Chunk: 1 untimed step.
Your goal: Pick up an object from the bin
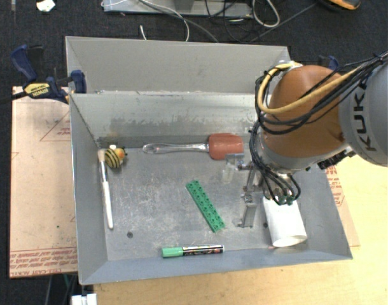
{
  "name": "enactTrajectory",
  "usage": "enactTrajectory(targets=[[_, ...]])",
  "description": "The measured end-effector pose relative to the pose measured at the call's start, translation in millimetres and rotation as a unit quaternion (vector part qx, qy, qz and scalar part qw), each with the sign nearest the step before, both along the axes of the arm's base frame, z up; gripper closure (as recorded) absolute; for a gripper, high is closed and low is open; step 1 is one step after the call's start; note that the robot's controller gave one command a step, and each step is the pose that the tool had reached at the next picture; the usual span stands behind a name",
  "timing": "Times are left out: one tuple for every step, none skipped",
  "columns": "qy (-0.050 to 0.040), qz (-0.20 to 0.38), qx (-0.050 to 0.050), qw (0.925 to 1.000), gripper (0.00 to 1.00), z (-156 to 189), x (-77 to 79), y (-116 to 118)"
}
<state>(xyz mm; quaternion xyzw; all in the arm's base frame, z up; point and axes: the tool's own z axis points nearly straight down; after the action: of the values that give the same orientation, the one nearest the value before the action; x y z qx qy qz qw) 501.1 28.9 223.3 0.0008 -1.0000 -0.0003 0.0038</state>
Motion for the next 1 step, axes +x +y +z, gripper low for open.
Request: enactTrajectory(targets=[[-0.0042,-0.001,0.0,1.0,0.0,4.3,1.5,-0.2]])
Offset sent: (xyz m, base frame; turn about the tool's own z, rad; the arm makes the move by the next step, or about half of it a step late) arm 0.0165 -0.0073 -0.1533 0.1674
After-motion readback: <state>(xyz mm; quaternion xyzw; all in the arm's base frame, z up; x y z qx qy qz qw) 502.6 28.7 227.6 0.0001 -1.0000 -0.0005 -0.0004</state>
